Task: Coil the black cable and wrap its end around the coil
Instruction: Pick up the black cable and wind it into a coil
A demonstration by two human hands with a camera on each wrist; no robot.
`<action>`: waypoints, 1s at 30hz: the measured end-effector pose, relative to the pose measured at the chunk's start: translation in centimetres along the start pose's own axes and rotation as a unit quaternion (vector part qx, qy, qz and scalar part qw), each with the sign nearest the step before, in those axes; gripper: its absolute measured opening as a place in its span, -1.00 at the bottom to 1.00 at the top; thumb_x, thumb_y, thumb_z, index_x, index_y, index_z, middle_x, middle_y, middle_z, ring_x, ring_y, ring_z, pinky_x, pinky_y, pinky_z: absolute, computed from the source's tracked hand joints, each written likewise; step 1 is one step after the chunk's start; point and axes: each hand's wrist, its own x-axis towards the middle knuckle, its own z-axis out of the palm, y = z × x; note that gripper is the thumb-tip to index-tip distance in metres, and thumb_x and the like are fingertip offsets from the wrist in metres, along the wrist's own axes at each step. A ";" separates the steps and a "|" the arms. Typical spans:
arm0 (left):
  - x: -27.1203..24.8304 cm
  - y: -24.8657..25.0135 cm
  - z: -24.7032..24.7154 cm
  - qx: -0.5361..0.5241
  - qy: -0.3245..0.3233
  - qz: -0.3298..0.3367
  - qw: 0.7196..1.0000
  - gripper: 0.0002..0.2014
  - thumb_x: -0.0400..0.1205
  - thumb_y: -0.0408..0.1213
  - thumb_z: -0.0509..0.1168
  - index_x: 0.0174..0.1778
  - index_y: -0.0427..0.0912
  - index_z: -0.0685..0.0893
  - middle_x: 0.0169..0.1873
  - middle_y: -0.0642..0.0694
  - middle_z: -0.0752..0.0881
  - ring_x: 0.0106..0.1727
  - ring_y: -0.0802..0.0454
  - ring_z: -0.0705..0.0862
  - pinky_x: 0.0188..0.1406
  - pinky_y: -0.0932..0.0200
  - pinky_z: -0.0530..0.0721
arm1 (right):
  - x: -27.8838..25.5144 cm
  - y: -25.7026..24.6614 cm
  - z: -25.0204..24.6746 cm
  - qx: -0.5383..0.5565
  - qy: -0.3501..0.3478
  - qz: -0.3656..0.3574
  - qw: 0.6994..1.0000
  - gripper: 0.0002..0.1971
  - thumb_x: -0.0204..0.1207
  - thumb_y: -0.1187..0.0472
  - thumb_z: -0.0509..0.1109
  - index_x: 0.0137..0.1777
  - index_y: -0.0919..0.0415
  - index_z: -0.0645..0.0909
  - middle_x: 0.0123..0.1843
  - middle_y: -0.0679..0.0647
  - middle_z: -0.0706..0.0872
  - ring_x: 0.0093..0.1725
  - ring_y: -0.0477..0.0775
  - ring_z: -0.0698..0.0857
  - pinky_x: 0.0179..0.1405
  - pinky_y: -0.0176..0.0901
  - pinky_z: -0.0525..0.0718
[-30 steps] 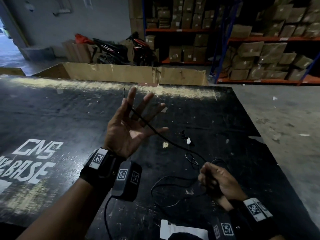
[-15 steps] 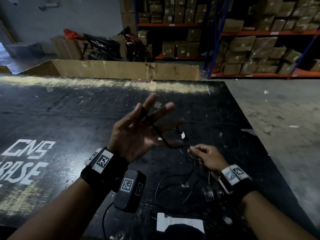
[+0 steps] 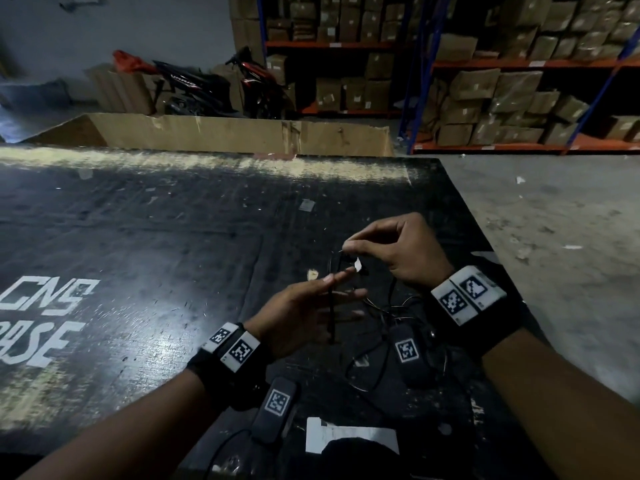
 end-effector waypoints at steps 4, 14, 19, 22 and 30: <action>0.8 0.3 -0.5 -0.038 0.043 0.036 0.998 -0.62 0.73 -0.01 0.28 0.45 0.10 0.74 0.51 -0.13 0.73 0.57 -0.26 0.64 0.35 -0.38 0.62 | -2.5 -0.5 2.2 0.032 0.009 -0.018 0.999 -0.93 0.43 0.29 0.65 -0.12 0.26 0.90 -0.19 0.09 0.93 -0.17 0.00 0.90 -0.09 -0.12 0.85; 0.2 6.7 -1.3 -0.149 0.034 0.181 0.971 -0.58 0.77 0.02 0.14 0.53 0.14 0.64 0.59 -0.19 0.64 0.55 -0.34 0.66 0.42 -0.71 0.47 | -7.2 4.4 4.7 0.210 0.002 0.049 0.976 -0.80 0.63 0.35 0.42 0.13 0.22 0.86 -0.61 0.03 0.56 -0.61 -0.11 0.47 -0.54 -0.40 0.43; -0.9 8.6 -0.7 -0.132 -0.017 0.210 0.969 -0.61 0.74 0.02 0.17 0.45 0.13 0.68 0.62 -0.19 0.61 0.62 -0.32 0.59 0.43 -0.77 0.44 | -7.5 6.3 4.4 0.220 -0.047 0.142 0.964 -0.71 0.50 0.14 0.47 0.14 0.25 0.84 -0.63 -0.09 0.55 -0.67 -0.22 0.40 -0.65 -0.45 0.32; -1.4 8.7 0.3 -0.131 -0.049 0.223 0.965 -0.62 0.74 0.01 0.17 0.43 0.12 0.70 0.64 -0.21 0.58 0.65 -0.33 0.55 0.41 -0.76 0.44 | -7.4 7.6 4.2 0.211 -0.115 0.169 0.956 -0.57 0.52 0.10 0.44 0.29 0.35 0.75 -0.66 -0.12 0.53 -0.70 -0.26 0.38 -0.67 -0.46 0.29; -2.9 7.8 1.7 -0.107 -0.115 0.173 0.972 -0.59 0.75 -0.02 0.14 0.45 0.08 0.72 0.67 -0.26 0.53 0.66 -0.39 0.52 0.48 -0.71 0.43 | -5.0 10.2 3.7 0.100 -0.045 0.179 0.978 -0.69 0.68 0.07 0.34 -0.14 0.20 0.83 -0.57 -0.01 0.44 -0.66 -0.25 0.34 -0.65 -0.45 0.28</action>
